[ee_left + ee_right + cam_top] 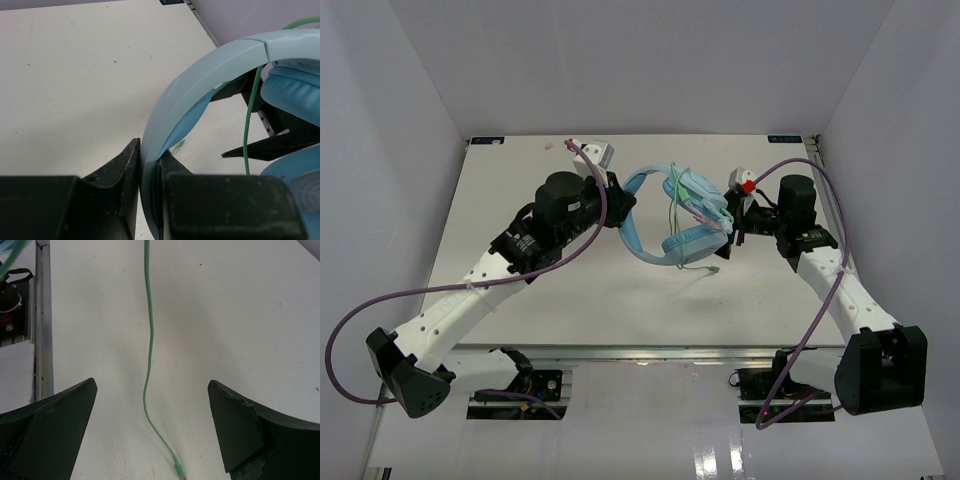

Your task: Wrap the headphones

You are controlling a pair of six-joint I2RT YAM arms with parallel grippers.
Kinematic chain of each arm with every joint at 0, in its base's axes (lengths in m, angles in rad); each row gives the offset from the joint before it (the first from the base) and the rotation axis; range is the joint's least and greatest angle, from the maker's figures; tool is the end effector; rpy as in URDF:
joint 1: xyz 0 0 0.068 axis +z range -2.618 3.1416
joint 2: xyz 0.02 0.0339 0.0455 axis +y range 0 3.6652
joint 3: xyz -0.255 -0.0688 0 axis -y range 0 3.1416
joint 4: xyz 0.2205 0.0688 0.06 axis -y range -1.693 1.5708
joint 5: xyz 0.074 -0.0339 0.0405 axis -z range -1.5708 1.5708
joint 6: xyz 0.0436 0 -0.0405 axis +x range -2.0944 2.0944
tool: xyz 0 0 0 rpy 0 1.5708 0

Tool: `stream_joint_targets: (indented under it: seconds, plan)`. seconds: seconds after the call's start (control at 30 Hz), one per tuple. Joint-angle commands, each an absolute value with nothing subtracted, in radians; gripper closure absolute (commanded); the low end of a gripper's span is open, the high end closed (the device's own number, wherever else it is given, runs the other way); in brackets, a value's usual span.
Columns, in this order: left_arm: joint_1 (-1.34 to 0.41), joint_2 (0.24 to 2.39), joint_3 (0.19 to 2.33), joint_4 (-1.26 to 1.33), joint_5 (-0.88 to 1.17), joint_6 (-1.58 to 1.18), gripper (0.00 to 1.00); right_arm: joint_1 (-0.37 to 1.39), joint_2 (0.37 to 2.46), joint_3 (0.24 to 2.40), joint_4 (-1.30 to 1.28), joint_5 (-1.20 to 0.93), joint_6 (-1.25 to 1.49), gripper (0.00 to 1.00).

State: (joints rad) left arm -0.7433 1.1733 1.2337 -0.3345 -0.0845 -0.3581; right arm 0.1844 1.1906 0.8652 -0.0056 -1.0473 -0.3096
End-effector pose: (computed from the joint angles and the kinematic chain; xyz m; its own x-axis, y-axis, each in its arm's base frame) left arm 0.1872 -0.1670 0.3900 -0.4020 -0.1048 -0.9096 0.5057 0.8028 -0.3160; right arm 0.2330 0.0819 0.3055 -0.0310 -0.1607 -0.9865 -0.9515 0.3069 -0.0201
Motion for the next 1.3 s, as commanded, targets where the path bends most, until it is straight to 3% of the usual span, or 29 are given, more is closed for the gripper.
stream_joint_targets:
  seconds: [0.0,0.47,0.8,1.0,1.27]
  plan:
    - [-0.744,1.150,1.349,-0.293,-0.083,-0.496,1.00,0.189,1.145,0.781,0.286,-1.133,-0.119,0.04]
    - [-0.744,1.202,1.477,-0.318,-0.078,-0.574,1.00,0.297,1.306,0.805,0.598,-0.998,0.051,0.05]
    - [-0.744,1.218,1.534,-0.340,-0.079,-0.597,1.00,0.472,1.477,0.902,0.724,-0.998,0.069,0.05]
    - [-0.744,1.210,1.540,-0.345,-0.081,-0.615,1.00,0.486,1.524,0.865,0.821,-1.035,0.071,0.01]
    - [-0.745,1.194,1.555,-0.340,-0.128,-0.614,1.00,0.490,1.477,0.732,0.810,-1.083,0.021,0.25]
